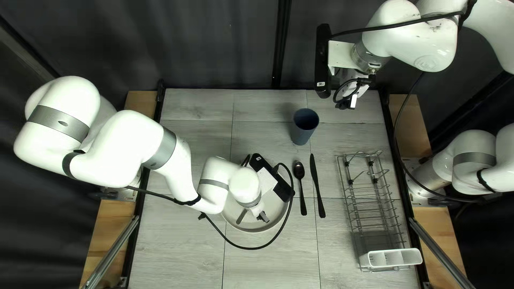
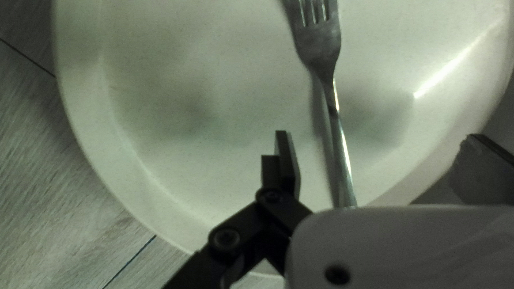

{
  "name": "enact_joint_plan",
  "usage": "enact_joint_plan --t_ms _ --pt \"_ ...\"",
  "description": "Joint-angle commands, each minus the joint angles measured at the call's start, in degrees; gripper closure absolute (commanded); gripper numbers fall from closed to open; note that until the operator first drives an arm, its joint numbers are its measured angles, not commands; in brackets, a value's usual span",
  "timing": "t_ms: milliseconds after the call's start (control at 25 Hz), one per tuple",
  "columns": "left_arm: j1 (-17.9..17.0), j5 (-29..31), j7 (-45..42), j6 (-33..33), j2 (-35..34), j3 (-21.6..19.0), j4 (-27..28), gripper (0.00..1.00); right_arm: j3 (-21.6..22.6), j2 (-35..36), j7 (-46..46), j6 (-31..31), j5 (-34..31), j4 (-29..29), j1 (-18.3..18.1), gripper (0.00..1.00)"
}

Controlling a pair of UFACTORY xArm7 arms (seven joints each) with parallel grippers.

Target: Pick up and place plate onto table. Place down one fork to the left of the plate. Place spoon and knife to the right of the plate. Place cup above the knife and spoon

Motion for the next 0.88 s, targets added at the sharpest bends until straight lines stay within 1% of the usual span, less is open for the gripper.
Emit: enact_joint_plan --t_ms 40,200,240,320,360,400,440,480,560,720,880 --pt "0.8 -1.2 1.2 -1.7 0.5 -0.5 -0.9 0.0 0.0 0.0 0.0 0.0 0.0 0.0 0.0 0.0" --pt "1.2 -2.1 1.9 -3.2 1.0 -1.0 -1.2 0.0 0.0 0.0 0.0 0.0 0.0 0.0 0.0 0.0" --pt "1.3 -2.3 2.1 -3.4 0.8 -1.0 -1.5 0.06 0.0 0.0 0.0 0.0 0.0 0.0 0.0 0.0" --pt "1.6 -2.5 2.7 -3.6 0.6 -1.2 -1.8 0.11 0.0 0.0 0.0 0.0 0.0 0.0 0.0 0.0" --pt "1.6 -2.5 2.7 -3.8 0.3 -1.1 -2.1 0.15 0.0 0.0 0.0 0.0 0.0 0.0 0.0 0.0" --pt "1.6 -2.5 2.7 -3.9 0.1 -1.1 -2.3 0.28 0.0 0.0 0.0 0.0 0.0 0.0 0.0 0.0" --pt "1.5 -2.3 2.5 -4.0 -0.3 -0.9 -2.7 0.9 0.0 0.0 0.0 0.0 0.0 0.0 0.0 0.0" --pt "1.4 -2.2 2.4 -4.0 -0.4 -0.9 -2.8 0.98 0.0 0.0 0.0 0.0 0.0 0.0 0.0 0.0" --pt "1.4 -2.2 2.4 -4.2 -0.3 -0.9 -2.7 1.0 0.0 0.0 0.0 0.0 0.0 0.0 0.0 0.0" --pt "1.5 -2.2 2.6 -4.1 -0.2 -1.0 -2.4 1.0 0.0 0.0 0.0 0.0 0.0 0.0 0.0 0.0" --pt "0.4 0.1 0.6 -0.9 -2.5 -0.1 -1.6 1.0 0.0 0.0 0.0 0.0 0.0 0.0 0.0 0.0"
